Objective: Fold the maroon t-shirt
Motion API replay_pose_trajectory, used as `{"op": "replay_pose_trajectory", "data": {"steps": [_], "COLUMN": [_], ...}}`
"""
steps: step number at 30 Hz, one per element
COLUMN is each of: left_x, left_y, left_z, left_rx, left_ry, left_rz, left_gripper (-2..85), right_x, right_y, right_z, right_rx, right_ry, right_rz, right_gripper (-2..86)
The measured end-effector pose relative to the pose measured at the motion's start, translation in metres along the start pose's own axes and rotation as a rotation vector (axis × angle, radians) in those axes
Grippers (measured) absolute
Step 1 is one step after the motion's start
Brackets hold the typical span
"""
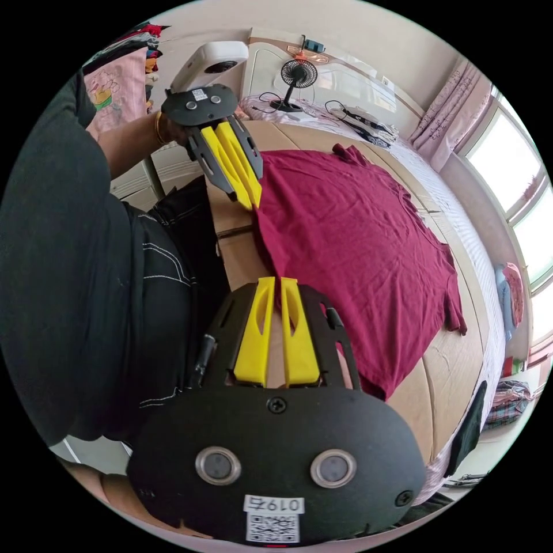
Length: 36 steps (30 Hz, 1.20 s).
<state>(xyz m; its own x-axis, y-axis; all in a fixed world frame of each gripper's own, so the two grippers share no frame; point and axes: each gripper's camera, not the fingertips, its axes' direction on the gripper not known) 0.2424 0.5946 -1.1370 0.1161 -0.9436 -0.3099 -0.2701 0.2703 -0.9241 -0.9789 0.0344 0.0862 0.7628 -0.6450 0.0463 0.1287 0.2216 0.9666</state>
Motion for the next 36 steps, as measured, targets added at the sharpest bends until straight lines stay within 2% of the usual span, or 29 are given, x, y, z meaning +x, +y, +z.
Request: {"op": "replay_pose_trajectory", "data": {"steps": [9, 19, 23, 26, 28, 30, 33, 36], "left_x": [0.004, -0.016, -0.027, -0.049, -0.072, -0.106, -0.130, -0.145], "left_y": [-0.011, 0.008, 0.028, 0.051, 0.068, 0.097, 0.132, 0.149], "left_z": [0.010, 0.011, -0.001, -0.018, -0.023, -0.027, -0.035, -0.027], "left_rx": [-0.141, -0.160, -0.154, -0.112, -0.123, -0.122, -0.011, -0.002], "left_ry": [-0.051, -0.035, -0.053, -0.112, -0.212, -0.290, -0.233, -0.218], "left_rz": [0.028, -0.055, -0.099, -0.214, -0.359, -0.590, -0.792, -0.891], "left_gripper": [1.4, 0.9, 1.2, 1.6, 2.0, 3.1, 5.7, 7.4], "right_x": [0.006, 0.027, 0.057, 0.083, 0.105, 0.130, 0.154, 0.168], "right_y": [-0.001, 0.018, 0.044, 0.062, 0.072, 0.083, 0.104, 0.120], "right_z": [-0.004, -0.018, -0.043, -0.062, -0.062, -0.054, -0.049, -0.046], "right_rx": [-0.038, -0.026, 0.051, 0.109, 0.081, 0.011, 0.014, 0.049], "right_ry": [-0.018, -0.071, -0.115, -0.058, 0.059, 0.185, 0.194, 0.178], "right_rz": [-0.052, -0.016, 0.071, 0.181, 0.317, 0.499, 0.677, 0.814], "right_gripper": [0.0, 4.9, 5.1, 4.2, 1.7, 0.7, 2.3, 5.7]}}
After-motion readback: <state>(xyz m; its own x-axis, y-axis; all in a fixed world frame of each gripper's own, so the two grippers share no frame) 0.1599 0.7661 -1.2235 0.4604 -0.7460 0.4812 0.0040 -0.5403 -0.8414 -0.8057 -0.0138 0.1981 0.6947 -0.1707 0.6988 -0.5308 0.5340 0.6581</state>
